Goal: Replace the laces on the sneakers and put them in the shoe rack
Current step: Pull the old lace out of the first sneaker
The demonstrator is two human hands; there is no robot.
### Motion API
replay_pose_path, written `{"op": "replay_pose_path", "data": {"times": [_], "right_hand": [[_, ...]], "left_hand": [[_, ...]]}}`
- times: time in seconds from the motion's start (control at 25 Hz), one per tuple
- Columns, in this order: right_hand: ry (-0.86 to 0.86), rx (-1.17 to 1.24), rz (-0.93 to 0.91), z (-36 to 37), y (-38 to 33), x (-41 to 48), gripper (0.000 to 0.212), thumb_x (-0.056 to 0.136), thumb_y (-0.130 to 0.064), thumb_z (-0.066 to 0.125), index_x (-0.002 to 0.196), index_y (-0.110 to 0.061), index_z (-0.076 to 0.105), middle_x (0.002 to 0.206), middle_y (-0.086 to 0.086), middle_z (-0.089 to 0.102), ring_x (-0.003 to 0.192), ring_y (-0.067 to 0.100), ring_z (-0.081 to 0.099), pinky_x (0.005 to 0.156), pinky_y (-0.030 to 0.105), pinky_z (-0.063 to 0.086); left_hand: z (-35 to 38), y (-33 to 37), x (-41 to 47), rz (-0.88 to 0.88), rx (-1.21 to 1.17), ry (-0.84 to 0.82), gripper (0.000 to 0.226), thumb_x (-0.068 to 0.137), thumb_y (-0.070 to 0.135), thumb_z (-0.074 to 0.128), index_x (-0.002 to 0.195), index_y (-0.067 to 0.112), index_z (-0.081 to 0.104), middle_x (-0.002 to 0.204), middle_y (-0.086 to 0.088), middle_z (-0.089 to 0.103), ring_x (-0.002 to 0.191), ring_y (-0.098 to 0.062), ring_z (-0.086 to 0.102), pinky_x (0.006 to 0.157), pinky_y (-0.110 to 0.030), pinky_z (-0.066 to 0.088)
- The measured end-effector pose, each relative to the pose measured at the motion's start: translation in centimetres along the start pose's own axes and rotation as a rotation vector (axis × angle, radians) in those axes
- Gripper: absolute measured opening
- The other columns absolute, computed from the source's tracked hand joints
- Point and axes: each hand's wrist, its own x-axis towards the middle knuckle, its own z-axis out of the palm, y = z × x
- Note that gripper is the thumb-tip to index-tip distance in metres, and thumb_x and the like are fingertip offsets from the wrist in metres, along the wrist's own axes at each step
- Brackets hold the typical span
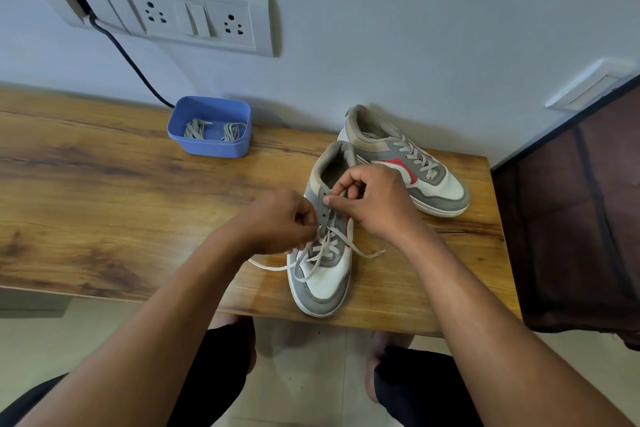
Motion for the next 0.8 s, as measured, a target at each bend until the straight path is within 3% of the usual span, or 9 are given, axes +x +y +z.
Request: {"op": "replay_pose_path", "data": {"times": [0.12, 0.24, 0.32, 0.44, 0.56, 0.64, 0.72, 0.8], "right_hand": [[-0.005, 0.005, -0.009, 0.0, 0.1, 0.0, 0.016, 0.08, -0.027, 0.091, 0.079, -0.025, 0.075, 0.063, -0.009, 0.061, 0.055, 0.0, 0.054, 0.057, 0.028, 0.05], [0.002, 0.005, -0.001, 0.0, 0.1, -0.1, 0.017, 0.079, -0.027, 0.092, 0.078, -0.025, 0.074, 0.063, -0.008, 0.061, 0.055, 0.002, 0.054, 0.057, 0.031, 0.051], [0.001, 0.004, 0.002, 0.0, 0.1, -0.1, 0.017, 0.079, -0.026, 0.092, 0.078, -0.025, 0.074, 0.064, -0.008, 0.061, 0.055, 0.002, 0.054, 0.057, 0.03, 0.05], [-0.007, 0.01, -0.008, 0.0, 0.1, -0.1, 0.016, 0.08, -0.026, 0.091, 0.079, -0.025, 0.075, 0.063, -0.009, 0.061, 0.055, -0.001, 0.054, 0.056, 0.024, 0.049], [-0.005, 0.012, -0.002, 0.0, 0.1, -0.1, 0.017, 0.08, -0.026, 0.091, 0.079, -0.025, 0.075, 0.064, -0.007, 0.062, 0.056, 0.002, 0.055, 0.058, 0.031, 0.052], [-0.002, 0.008, -0.001, 0.0, 0.0, -0.1, 0.017, 0.08, -0.026, 0.092, 0.078, -0.025, 0.075, 0.064, -0.006, 0.062, 0.057, 0.005, 0.055, 0.059, 0.037, 0.055], [-0.005, 0.013, -0.005, 0.0, 0.0, -0.1, 0.017, 0.08, -0.026, 0.091, 0.079, -0.025, 0.075, 0.065, -0.006, 0.063, 0.056, 0.004, 0.056, 0.059, 0.036, 0.054], [-0.01, 0.017, 0.0, 0.0, 0.1, -0.1, 0.017, 0.08, -0.026, 0.091, 0.08, -0.025, 0.075, 0.064, -0.006, 0.063, 0.054, 0.001, 0.056, 0.056, 0.03, 0.052]], "left_hand": [[-0.9, -0.3, -0.5, -0.023, -0.054, -0.133, 0.018, 0.095, 0.019, 0.067, 0.081, 0.008, 0.073, 0.073, -0.005, 0.075, 0.061, -0.013, 0.068, 0.057, -0.023, 0.051], [-0.3, -0.4, -0.2, 0.012, -0.037, 0.01, 0.024, 0.092, 0.035, 0.073, 0.077, 0.017, 0.074, 0.072, -0.002, 0.074, 0.057, -0.01, 0.065, 0.058, -0.026, 0.055], [0.1, -0.1, 0.0, 0.055, 0.062, 0.041, 0.023, 0.093, 0.029, 0.071, 0.07, 0.022, 0.07, 0.07, 0.002, 0.074, 0.059, -0.01, 0.066, 0.069, -0.035, 0.059], [-0.8, -0.4, -0.4, 0.015, -0.015, -0.155, 0.019, 0.094, 0.018, 0.068, 0.078, 0.012, 0.074, 0.079, 0.001, 0.077, 0.066, -0.016, 0.071, 0.067, -0.033, 0.057], [-0.4, -0.6, -0.2, 0.03, -0.015, -0.021, 0.022, 0.093, 0.035, 0.071, 0.079, 0.018, 0.075, 0.078, -0.001, 0.076, 0.064, -0.014, 0.068, 0.064, -0.029, 0.054], [-0.1, -0.4, 0.0, 0.065, 0.044, 0.047, 0.019, 0.092, 0.029, 0.071, 0.079, 0.016, 0.074, 0.076, -0.002, 0.075, 0.063, -0.013, 0.068, 0.065, -0.031, 0.055], [-0.6, -0.6, 0.0, 0.044, 0.007, -0.077, 0.016, 0.092, 0.013, 0.066, 0.079, 0.007, 0.072, 0.076, -0.007, 0.075, 0.064, -0.018, 0.07, 0.067, -0.033, 0.057], [-1.0, -1.0, -0.4, -0.005, -0.05, -0.152, 0.017, 0.094, 0.015, 0.067, 0.08, 0.006, 0.072, 0.078, -0.009, 0.076, 0.063, -0.018, 0.07, 0.066, -0.033, 0.056]]}}
